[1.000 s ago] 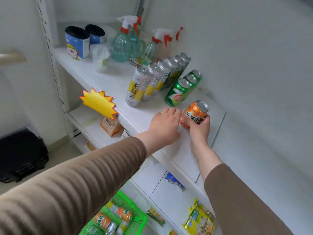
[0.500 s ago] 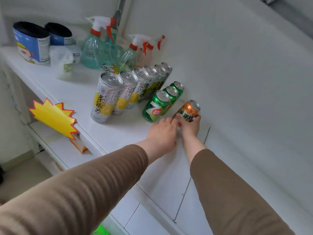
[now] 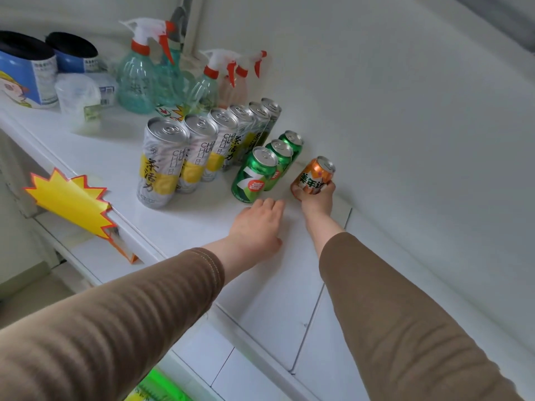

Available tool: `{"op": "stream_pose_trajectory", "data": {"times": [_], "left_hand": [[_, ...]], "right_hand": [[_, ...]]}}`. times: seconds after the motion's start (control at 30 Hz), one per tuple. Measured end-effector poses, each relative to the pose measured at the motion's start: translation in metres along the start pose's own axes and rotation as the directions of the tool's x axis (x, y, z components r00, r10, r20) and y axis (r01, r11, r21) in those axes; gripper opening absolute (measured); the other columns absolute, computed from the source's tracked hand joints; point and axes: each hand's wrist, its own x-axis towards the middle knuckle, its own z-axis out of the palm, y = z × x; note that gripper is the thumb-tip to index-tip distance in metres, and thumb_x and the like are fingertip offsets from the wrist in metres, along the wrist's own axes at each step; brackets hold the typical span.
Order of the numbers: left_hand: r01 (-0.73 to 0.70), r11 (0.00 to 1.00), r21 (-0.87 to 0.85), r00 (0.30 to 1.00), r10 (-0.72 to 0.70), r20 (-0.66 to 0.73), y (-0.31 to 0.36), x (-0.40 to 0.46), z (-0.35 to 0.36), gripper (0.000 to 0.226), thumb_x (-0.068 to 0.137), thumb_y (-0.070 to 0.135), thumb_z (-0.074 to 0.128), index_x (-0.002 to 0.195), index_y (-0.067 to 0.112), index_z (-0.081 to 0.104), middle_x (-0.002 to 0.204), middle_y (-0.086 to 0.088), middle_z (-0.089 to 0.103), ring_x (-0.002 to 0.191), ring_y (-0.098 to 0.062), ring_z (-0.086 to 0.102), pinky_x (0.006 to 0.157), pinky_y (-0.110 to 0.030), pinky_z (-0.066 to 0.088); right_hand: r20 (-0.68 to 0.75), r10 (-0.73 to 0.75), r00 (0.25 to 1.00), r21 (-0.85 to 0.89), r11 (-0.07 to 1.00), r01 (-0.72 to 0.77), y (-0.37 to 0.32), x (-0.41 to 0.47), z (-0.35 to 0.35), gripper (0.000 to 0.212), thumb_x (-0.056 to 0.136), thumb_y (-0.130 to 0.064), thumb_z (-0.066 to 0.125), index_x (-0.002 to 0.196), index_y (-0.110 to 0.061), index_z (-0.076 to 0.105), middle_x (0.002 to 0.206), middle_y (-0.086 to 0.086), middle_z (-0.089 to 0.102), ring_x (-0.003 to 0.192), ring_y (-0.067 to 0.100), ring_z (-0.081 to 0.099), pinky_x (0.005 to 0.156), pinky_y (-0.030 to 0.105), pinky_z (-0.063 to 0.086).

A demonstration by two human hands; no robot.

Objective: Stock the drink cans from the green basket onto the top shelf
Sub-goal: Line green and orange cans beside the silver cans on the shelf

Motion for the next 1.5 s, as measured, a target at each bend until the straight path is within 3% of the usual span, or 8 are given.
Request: {"op": "stream_pose_trajectory", "data": {"times": [0.13, 0.3, 0.57, 0.73, 0.93, 1.13, 1.3, 1.5], "left_hand": [[0.001, 1.0, 0.01, 1.0, -0.001, 0.014, -0.004, -0.022, -0.007, 0.08, 0.082, 0.035, 0.068, 0.147, 0.015, 0.026, 0.138, -0.005, 0.043, 0.128, -0.026, 0.04, 0.098, -0.038, 0.042], [0.004, 0.999, 0.05, 1.0, -0.003, -0.015, -0.023, -0.064, -0.027, 0.083, 0.082, 0.037, 0.067, 0.15, 0.015, 0.024, 0.142, -0.006, 0.04, 0.13, -0.026, 0.04, 0.101, -0.04, 0.042], [-0.02, 0.999, 0.035, 0.985, 0.025, -0.172, -0.063, -0.192, -0.051, 0.076, 0.08, 0.038, 0.068, 0.143, 0.01, 0.037, 0.147, -0.013, 0.038, 0.13, -0.034, 0.039, 0.102, -0.046, 0.041], [0.009, 0.999, 0.054, 0.985, 0.0, -0.17, -0.095, -0.305, -0.023, 0.077, 0.076, 0.04, 0.066, 0.142, 0.011, 0.038, 0.149, -0.014, 0.035, 0.133, -0.035, 0.037, 0.108, -0.045, 0.036], [0.125, 0.991, 0.048, 0.991, -0.127, 0.036, -0.145, -0.421, 0.077, 0.082, 0.071, 0.035, 0.071, 0.141, 0.01, 0.038, 0.147, -0.014, 0.036, 0.133, -0.036, 0.036, 0.109, -0.048, 0.035], [0.264, 0.961, 0.08, 0.92, -0.276, 0.278, -0.179, -0.494, 0.21, 0.084, 0.074, 0.035, 0.072, 0.146, 0.011, 0.035, 0.148, -0.013, 0.036, 0.134, -0.034, 0.034, 0.107, -0.046, 0.037], [0.318, 0.935, 0.155, 0.819, -0.354, 0.452, -0.205, -0.523, 0.323, 0.087, 0.082, 0.041, 0.067, 0.152, 0.014, 0.022, 0.152, -0.01, 0.03, 0.138, -0.031, 0.029, 0.111, -0.044, 0.033], [0.317, 0.923, 0.216, 0.735, -0.383, 0.56, -0.233, -0.537, 0.424, 0.084, 0.085, 0.043, 0.065, 0.152, 0.015, 0.021, 0.149, -0.009, 0.033, 0.136, -0.03, 0.031, 0.11, -0.044, 0.034]], "right_hand": [[0.032, -0.014, 0.999, 0.005, 1.0, 0.013, 0.002, -0.038, -0.011, 0.105, 0.08, -0.025, 0.083, 0.16, -0.022, 0.015, 0.149, 0.008, 0.051, 0.139, 0.027, 0.047, 0.11, 0.036, 0.04], [0.182, -0.248, 0.951, -0.159, 0.948, 0.277, -0.004, -0.123, -0.024, 0.088, 0.086, -0.031, 0.076, 0.158, -0.025, 0.026, 0.158, 0.004, 0.037, 0.146, 0.024, 0.026, 0.117, 0.035, 0.029], [0.281, -0.643, 0.713, -0.245, 0.67, 0.701, 0.015, -0.303, -0.032, 0.067, 0.088, -0.032, 0.069, 0.147, -0.011, 0.046, 0.156, 0.009, 0.04, 0.139, 0.03, 0.034, 0.119, 0.037, 0.028], [0.347, -0.689, 0.637, -0.224, 0.599, 0.769, 0.074, -0.404, -0.022, 0.054, 0.089, -0.026, 0.067, 0.139, -0.01, 0.054, 0.151, 0.009, 0.046, 0.135, 0.032, 0.041, 0.117, 0.04, 0.03], [0.515, -0.468, 0.718, -0.226, 0.734, 0.64, 0.209, -0.474, 0.018, 0.048, 0.09, -0.022, 0.066, 0.135, -0.012, 0.054, 0.146, 0.006, 0.048, 0.135, 0.027, 0.041, 0.115, 0.035, 0.03], [0.594, -0.095, 0.799, -0.389, 0.835, 0.389, 0.377, -0.51, 0.064, 0.045, 0.09, -0.017, 0.069, 0.132, -0.009, 0.055, 0.134, 0.008, 0.058, 0.127, 0.028, 0.046, 0.109, 0.036, 0.034], [0.638, 0.265, 0.723, -0.57, 0.794, 0.212, 0.507, -0.52, 0.105, 0.048, 0.094, -0.022, 0.066, 0.138, -0.01, 0.052, 0.141, 0.011, 0.054, 0.134, 0.033, 0.044, 0.113, 0.04, 0.033], [0.6, 0.454, 0.659, -0.687, 0.715, 0.133, 0.62, -0.516, 0.143, 0.061, 0.09, -0.026, 0.074, 0.141, -0.011, 0.044, 0.142, 0.015, 0.049, 0.133, 0.036, 0.044, 0.108, 0.043, 0.038]]}}
